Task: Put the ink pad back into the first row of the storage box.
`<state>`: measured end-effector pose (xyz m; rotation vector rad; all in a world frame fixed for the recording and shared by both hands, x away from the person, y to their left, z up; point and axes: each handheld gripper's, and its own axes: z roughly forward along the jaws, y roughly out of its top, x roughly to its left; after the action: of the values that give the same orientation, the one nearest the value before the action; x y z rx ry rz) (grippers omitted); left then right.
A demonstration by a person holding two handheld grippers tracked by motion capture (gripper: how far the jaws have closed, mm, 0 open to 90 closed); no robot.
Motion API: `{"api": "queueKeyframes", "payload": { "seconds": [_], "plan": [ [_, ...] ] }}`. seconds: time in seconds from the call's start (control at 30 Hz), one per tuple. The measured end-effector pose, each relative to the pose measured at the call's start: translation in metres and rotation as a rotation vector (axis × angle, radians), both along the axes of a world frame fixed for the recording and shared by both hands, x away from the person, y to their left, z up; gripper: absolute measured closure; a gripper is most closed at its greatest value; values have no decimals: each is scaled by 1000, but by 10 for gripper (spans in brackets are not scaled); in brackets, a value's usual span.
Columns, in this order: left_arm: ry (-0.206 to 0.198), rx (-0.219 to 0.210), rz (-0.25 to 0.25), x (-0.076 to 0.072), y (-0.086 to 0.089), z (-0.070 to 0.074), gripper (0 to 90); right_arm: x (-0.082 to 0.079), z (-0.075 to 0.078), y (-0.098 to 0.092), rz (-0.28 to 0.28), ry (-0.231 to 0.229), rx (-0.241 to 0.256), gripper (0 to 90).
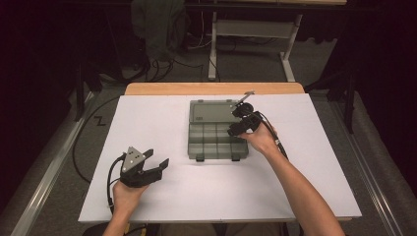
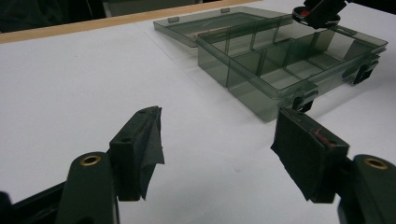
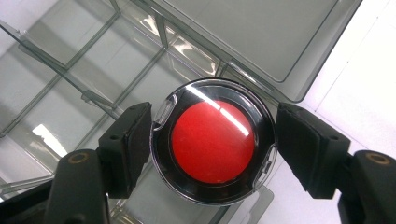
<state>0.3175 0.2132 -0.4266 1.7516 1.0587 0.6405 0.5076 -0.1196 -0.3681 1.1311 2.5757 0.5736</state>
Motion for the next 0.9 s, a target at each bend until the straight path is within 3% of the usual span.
{"api": "queueKeyframes", "payload": {
  "seconds": [0.53,0.9],
  "plan": [
    [-2,-1,0,0,0,0,329,0,-4,0,-3,7,5,316],
    [-3,3,-1,0,0,0,329,-10,-2,-10,-15,-7,54,364]
  ]
}}
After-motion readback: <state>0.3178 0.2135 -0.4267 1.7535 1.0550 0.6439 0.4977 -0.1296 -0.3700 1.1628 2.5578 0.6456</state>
